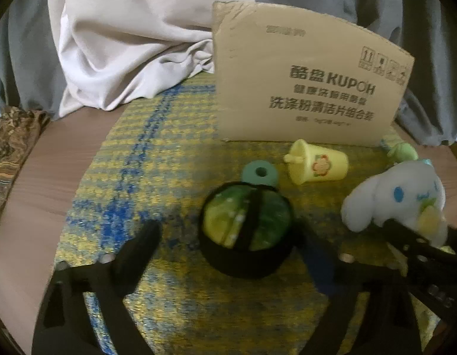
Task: Organize objects
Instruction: 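Grasp the black-and-green ball with the left tool while the right tool grasps the white Cinnamoroll plush, then lift and carry the ball and white plush over the cardboard box with both tools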
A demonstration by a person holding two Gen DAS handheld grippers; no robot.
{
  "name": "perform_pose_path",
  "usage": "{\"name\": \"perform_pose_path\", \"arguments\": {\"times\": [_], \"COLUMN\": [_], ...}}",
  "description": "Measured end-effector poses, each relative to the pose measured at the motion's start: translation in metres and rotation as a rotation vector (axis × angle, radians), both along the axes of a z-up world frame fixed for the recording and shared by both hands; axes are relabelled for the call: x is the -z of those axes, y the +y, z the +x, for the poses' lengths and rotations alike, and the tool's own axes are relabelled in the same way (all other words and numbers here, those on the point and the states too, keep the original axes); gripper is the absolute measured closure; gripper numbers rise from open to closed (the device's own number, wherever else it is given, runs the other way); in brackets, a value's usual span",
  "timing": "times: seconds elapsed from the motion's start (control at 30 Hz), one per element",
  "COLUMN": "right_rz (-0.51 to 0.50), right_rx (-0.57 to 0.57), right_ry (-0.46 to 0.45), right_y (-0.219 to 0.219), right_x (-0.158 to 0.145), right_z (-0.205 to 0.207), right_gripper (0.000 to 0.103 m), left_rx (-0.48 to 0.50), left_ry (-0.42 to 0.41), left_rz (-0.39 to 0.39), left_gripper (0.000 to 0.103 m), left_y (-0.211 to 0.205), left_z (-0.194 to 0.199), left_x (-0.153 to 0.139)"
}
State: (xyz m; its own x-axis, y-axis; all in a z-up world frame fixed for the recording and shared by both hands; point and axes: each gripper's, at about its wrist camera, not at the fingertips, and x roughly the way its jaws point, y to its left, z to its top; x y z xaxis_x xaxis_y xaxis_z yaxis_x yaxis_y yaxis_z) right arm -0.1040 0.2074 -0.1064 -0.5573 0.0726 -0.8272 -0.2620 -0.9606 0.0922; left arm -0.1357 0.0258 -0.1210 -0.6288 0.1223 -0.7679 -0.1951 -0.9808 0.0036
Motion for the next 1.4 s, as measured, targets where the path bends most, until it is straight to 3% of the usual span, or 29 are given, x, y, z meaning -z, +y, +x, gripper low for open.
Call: {"name": "perform_pose_path", "arguments": {"times": [0.07,0.47,1.4], "right_rz": [-0.008,0.012,0.088], "right_rx": [-0.001,-0.007,0.008], "right_ry": [0.011,0.056,0.179], "right_y": [0.001,0.0,-0.001], "right_x": [0.0,-0.013,-0.069], "right_z": [0.001,0.012,0.024], "right_gripper": [0.05,0.053,0.053], "left_rx": [0.019,0.021,-0.001], "left_ry": [-0.004,0.051,0.159], "left_rz": [0.016,-0.023,-0.016], "left_gripper": [0.041,0.041,0.041], "left_y": [0.003,0.009,0.006], "left_z": [0.001,0.018,0.03], "left_x": [-0.003,-0.022,-0.077]}}
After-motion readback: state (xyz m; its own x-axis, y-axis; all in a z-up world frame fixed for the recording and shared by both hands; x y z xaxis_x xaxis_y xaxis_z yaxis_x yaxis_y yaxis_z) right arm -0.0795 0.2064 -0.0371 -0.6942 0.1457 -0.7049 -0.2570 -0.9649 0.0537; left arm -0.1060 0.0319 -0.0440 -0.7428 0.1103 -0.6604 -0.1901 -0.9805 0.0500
